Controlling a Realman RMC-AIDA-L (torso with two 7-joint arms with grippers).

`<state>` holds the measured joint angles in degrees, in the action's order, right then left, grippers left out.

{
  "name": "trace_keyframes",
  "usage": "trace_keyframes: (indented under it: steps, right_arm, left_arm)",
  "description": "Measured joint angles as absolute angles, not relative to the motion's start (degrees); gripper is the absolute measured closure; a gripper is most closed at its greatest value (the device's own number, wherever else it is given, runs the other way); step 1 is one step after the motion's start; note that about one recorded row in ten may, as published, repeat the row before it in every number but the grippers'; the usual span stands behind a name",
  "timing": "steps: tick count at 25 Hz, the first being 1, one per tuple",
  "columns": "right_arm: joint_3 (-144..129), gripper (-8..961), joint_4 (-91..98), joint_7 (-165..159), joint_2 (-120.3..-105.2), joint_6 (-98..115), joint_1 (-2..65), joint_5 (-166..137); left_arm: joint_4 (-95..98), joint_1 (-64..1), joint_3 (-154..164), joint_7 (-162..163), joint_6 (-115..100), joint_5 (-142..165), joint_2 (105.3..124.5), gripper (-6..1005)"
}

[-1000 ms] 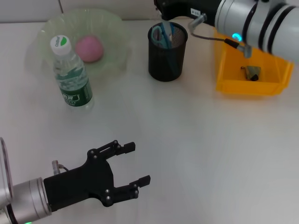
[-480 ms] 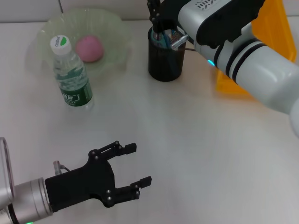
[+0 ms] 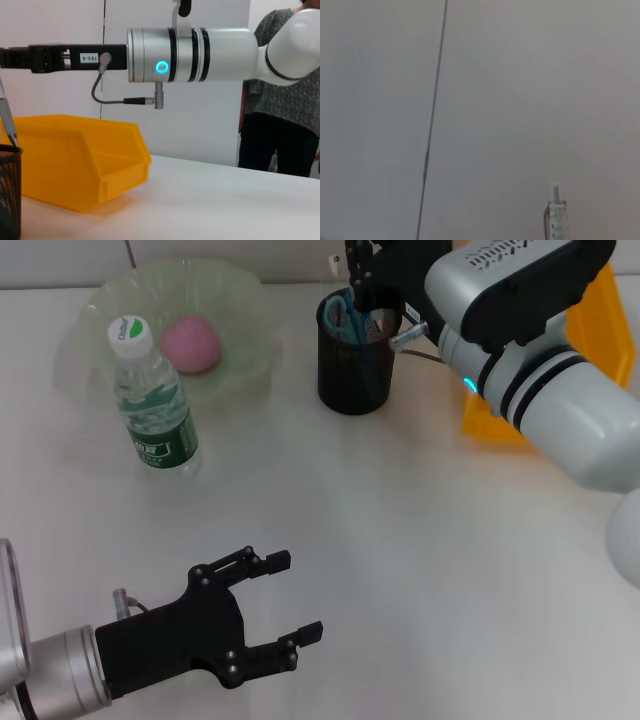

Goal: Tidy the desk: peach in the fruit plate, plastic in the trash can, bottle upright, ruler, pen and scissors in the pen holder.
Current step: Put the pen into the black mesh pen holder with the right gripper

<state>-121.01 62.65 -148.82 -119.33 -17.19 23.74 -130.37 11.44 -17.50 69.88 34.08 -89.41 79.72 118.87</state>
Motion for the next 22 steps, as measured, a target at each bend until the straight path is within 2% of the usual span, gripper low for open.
trace_keyframes:
  steps: [22]
  right_arm:
    - [-126.5,817,48.3,-162.8,-119.26,-29.7,30.2,-134.7]
  left_arm:
    - [11.2,-17.5,69.8,34.0,-89.4,79.8,118.83,198]
